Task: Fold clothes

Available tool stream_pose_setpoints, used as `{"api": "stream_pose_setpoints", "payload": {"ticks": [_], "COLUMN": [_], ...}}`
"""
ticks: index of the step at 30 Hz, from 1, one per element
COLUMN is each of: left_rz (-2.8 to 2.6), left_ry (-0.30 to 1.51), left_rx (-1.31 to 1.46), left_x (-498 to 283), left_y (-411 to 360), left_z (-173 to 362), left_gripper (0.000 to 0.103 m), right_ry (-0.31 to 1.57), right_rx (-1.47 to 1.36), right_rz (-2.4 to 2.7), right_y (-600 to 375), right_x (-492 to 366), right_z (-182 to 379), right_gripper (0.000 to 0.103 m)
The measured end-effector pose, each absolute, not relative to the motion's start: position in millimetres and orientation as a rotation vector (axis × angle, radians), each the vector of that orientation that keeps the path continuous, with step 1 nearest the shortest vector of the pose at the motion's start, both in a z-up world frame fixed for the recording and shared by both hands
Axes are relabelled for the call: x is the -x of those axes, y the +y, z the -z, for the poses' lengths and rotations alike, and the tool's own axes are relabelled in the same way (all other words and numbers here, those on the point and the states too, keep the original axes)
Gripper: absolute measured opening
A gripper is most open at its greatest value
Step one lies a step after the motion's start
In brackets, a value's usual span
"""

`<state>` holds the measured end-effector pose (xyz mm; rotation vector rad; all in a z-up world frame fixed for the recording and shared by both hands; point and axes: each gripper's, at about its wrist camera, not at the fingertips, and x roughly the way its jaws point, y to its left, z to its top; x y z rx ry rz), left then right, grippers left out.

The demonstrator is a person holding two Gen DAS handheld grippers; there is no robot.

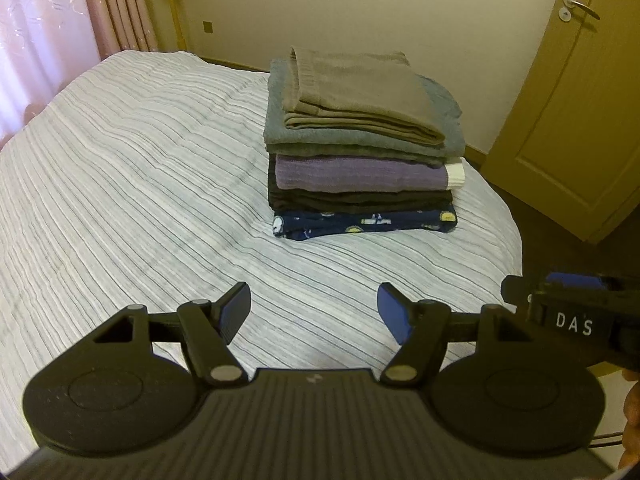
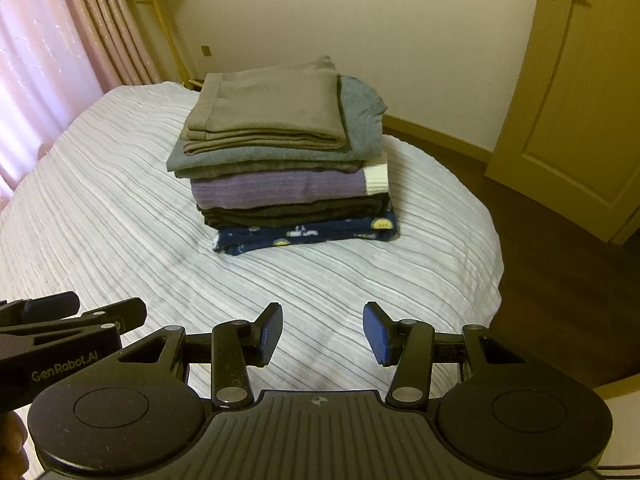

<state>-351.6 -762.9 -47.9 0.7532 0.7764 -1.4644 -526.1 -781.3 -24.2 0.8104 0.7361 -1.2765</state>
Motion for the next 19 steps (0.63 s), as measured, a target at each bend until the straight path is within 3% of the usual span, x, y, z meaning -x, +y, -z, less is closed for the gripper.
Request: {"api": "stream_pose_setpoints", "payload": {"ticks": [19], "left_rz": [1.479], "left_ry": [0.711], "left_rx": [-0.651], "left_x": [344], "left_y": [-733], "left_z": [26], "left_gripper": [0.067], "right_ry": [0.708], "right_rx": [-0.758], "right_rz": [1.283], "right_y": [-750], "right_x": [520], "right_z": [6], "right_gripper": [0.049]}}
